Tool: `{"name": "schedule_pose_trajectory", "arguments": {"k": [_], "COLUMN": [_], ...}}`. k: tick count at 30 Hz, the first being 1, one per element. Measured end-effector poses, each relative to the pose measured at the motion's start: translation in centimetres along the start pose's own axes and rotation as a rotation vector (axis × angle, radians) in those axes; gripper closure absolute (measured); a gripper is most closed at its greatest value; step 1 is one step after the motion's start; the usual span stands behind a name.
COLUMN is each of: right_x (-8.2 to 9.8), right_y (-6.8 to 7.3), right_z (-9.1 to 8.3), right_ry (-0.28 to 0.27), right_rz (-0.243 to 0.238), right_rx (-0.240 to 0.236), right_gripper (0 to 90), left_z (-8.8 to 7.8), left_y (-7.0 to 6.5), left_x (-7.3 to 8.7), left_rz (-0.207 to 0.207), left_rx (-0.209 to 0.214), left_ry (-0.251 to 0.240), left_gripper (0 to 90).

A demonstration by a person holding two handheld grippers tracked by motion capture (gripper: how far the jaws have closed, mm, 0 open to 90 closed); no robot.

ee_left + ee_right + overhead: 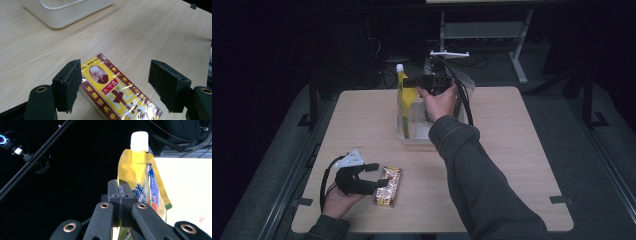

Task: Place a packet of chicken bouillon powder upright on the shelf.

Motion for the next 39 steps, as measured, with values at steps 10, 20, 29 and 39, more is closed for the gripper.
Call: {"name": "schedule_pose_trajectory", "arguments": {"k": [10,20,29,39], "right_x": [-0.3,-0.2,0.2,0.6], "right_y": [-0.5,-1.3,-2.0,-2.4], "right_z": [1.5,2.5,3.4,4.2], "right_ry": [-0.022,-0.032,-0.038,-0.044], "right_rz": [-0.010,-0.019,-0.033,-0.036], "right_rx": [0.041,0.075,0.086,0.081], "right_gripper": [89.3,89.3,89.3,89.3], "left_z": [-0.1,-0.1,-0.2,-0.2], "left_y": [0.1,0.1,0.1,0.1], "left_x": [0.0,0.0,0.0,-0.1], "left_rz": [-0.003,-0.005,-0.001,-0.001], "left_rx": [0.000,0.003,0.003,0.006], "left_ry": [-0.006,-0.007,-0.009,-0.010], "left_gripper": [26.3,26.3,26.3,26.4]}}
Point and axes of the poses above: each handheld gripper's, and its own axes: z roughly forward along the jaws, x roughly out of its underside, y roughly to its left, the point moved 2 cm from there along z, roughly forward along the jaws, and after that the axes turned 4 degrees about y, right-handed, at the moved point
